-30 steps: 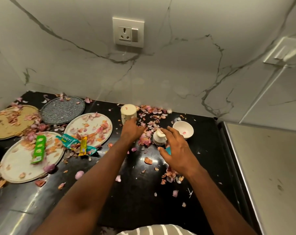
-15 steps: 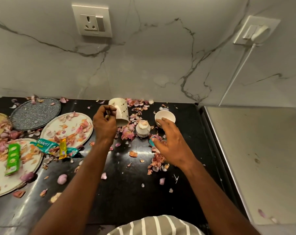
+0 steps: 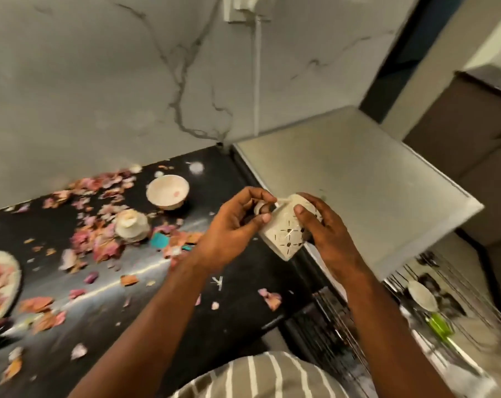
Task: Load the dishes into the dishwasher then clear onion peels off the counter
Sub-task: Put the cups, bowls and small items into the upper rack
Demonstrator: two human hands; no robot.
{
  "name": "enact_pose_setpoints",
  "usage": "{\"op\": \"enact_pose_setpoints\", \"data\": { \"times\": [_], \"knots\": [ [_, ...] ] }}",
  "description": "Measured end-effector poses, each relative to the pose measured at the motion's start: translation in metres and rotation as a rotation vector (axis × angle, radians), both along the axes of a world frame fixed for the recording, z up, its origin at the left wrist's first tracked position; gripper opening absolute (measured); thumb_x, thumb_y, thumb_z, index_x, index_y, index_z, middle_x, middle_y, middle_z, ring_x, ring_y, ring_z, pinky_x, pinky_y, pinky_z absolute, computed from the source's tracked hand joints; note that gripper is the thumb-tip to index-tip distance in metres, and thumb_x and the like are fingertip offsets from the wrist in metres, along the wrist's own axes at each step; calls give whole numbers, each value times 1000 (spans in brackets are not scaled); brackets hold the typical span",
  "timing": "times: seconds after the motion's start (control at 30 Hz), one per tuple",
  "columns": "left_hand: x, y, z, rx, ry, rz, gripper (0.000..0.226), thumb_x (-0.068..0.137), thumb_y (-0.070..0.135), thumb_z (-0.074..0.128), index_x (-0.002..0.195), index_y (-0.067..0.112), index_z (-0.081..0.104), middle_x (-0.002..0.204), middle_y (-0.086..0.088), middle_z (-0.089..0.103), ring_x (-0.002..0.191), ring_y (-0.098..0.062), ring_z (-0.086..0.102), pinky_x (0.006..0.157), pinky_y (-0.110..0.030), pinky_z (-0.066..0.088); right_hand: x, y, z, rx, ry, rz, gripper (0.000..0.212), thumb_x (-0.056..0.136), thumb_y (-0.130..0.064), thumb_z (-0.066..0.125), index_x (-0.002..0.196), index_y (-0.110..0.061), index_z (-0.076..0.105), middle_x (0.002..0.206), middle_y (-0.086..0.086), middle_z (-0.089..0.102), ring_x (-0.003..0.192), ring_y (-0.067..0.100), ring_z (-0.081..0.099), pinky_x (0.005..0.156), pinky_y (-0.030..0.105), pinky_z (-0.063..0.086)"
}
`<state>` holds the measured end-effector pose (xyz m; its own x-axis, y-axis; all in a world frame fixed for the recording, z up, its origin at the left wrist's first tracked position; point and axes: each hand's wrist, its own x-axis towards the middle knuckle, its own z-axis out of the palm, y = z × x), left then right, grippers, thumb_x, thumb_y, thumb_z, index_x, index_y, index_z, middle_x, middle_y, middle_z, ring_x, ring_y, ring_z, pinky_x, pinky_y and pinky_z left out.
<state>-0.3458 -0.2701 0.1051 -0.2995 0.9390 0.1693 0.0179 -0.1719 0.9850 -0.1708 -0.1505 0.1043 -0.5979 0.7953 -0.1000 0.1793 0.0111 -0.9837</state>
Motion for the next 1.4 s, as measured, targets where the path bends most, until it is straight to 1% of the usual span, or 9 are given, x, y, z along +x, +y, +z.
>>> {"op": "enact_pose_setpoints", "data": {
  "times": [0.07, 0.2, 0.33, 0.43, 0.53, 0.7, 1.0, 1.27, 1.4],
  "knots": [
    [24, 24, -10, -47, 84, -90, 32, 99, -2, 61, 122, 20, 61, 106, -11, 65, 100, -15, 60, 90, -30, 49, 39, 8, -8, -56, -50, -71, 41, 90, -48, 75, 129, -39, 66, 120, -8, 73, 112, 16, 71, 100, 50, 58],
    [63, 64, -28, -142, 196, -173, 38, 97, -6, 64, 126, 18, 61, 119, -2, 69, 112, -16, 69, 99, -32, 55, 110, 8, -18, -86, -161, -189, 42, 83, -41, 85, 120, -33, 69, 115, -13, 76, 108, 7, 72, 100, 43, 58],
    [104, 96, -39, -294, 247, -312, 29, 94, 2, 72, 113, 24, 68, 115, 7, 74, 104, -14, 73, 96, -39, 59, 176, 4, -27, -72, -319, -265, 53, 78, -46, 89, 123, -27, 70, 110, -14, 76, 100, 0, 71, 89, 30, 62],
    [136, 110, -45, -336, 373, -444, 22, 96, 11, 73, 108, 29, 70, 111, 15, 73, 100, -7, 72, 90, -33, 59, 225, 7, -33, -17, -485, -312, 72, 69, -60, 89, 130, -31, 65, 115, -17, 72, 100, -1, 69, 83, 26, 61],
    [156, 120, -53, -369, 455, -476, 22, 98, 14, 69, 105, 35, 70, 112, 20, 71, 100, -4, 70, 87, -28, 57, 267, 12, -38, 10, -617, -349, 67, 69, -53, 91, 126, -35, 62, 113, -20, 66, 95, -4, 63, 69, 16, 53],
    [178, 138, -68, -407, 602, -449, 24, 99, 14, 66, 109, 35, 69, 115, 16, 67, 97, -1, 68, 89, -32, 59, 316, 29, -65, 99, -793, -517, 77, 66, -51, 93, 132, -24, 63, 126, -1, 71, 103, 16, 64, 88, 38, 55],
    [232, 182, -83, -374, 1058, -489, 47, 102, 19, 60, 147, 18, 47, 150, 0, 47, 136, -23, 44, 113, -30, 32, 316, 80, -137, 84, -911, -325, 94, 66, -52, 91, 143, -17, 50, 134, 5, 66, 116, 27, 63, 95, 43, 55],
    [248, 194, -84, -385, 1070, -471, 48, 103, 17, 58, 149, 17, 45, 152, 0, 44, 140, -18, 38, 116, -26, 26, 265, 137, -181, 181, -878, -126, 87, 80, -54, 82, 145, -10, 43, 136, 11, 59, 123, 29, 57, 101, 43, 51],
    [249, 188, -86, -461, 1026, -471, 51, 103, 18, 58, 151, 20, 42, 155, 3, 40, 144, -16, 36, 119, -37, 35, 240, 161, -211, 234, -871, 23, 57, 89, -36, 78, 136, -11, 57, 130, 12, 65, 111, 28, 65, 92, 41, 59]
  ]
}}
